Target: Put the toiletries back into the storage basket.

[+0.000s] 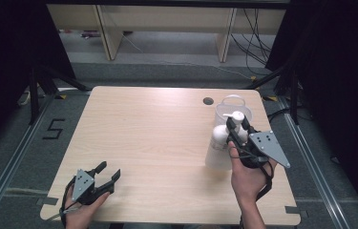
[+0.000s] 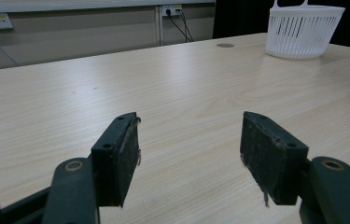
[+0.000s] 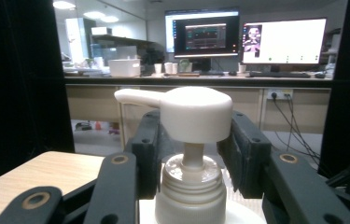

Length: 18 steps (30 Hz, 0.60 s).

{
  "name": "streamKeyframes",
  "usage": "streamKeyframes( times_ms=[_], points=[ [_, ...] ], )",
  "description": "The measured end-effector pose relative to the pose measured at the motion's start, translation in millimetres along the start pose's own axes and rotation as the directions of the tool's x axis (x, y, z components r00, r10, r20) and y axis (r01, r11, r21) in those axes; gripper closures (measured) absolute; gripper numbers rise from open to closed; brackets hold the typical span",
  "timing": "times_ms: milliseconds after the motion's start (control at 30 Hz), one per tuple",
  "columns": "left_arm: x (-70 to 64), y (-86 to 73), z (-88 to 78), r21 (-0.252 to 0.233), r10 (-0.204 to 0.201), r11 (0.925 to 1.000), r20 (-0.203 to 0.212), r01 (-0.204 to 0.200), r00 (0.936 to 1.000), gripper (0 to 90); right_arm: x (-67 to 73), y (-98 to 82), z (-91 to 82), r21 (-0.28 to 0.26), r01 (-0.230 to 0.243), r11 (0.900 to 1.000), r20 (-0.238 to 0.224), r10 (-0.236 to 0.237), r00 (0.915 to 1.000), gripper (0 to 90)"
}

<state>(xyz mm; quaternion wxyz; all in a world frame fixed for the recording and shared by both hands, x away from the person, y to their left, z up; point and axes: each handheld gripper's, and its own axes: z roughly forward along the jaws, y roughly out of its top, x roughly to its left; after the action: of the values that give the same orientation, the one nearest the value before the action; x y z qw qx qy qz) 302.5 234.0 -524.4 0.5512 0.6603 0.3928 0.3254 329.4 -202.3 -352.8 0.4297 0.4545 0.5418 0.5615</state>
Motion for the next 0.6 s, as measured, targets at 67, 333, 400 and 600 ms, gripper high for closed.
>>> streamKeyframes(
  times_ms=[67, 333, 400, 600],
  points=[
    [-0.1, -0.1, 0.2, -0.001, 0.002, 1.0000, 0.000, -0.002, 1.0000, 36.8, -3.1, 0.5, 1.1, -0.011, 0.011, 1.000, 0.011, -0.011, 0.9999, 60.6],
    [0.0, 0.0, 0.0, 0.000, 0.001, 1.0000, 0.001, -0.001, 1.0000, 36.7, -10.5, 3.0, 3.4, -0.003, 0.013, 1.000, 0.036, -0.012, 0.9993, 60.6],
    [-0.3, 0.0, 0.0, 0.000, 0.003, 1.0000, -0.001, -0.003, 1.0000, 36.7, -12.9, 3.8, 4.3, -0.011, 0.017, 1.000, 0.036, -0.016, 0.9992, 60.6],
    [-0.2, 0.0, 0.1, 0.000, 0.002, 1.0000, -0.001, -0.002, 1.0000, 36.6, -19.6, 7.7, 5.3, -0.016, 0.015, 1.000, 0.057, -0.014, 0.9983, 60.5]
  ],
)
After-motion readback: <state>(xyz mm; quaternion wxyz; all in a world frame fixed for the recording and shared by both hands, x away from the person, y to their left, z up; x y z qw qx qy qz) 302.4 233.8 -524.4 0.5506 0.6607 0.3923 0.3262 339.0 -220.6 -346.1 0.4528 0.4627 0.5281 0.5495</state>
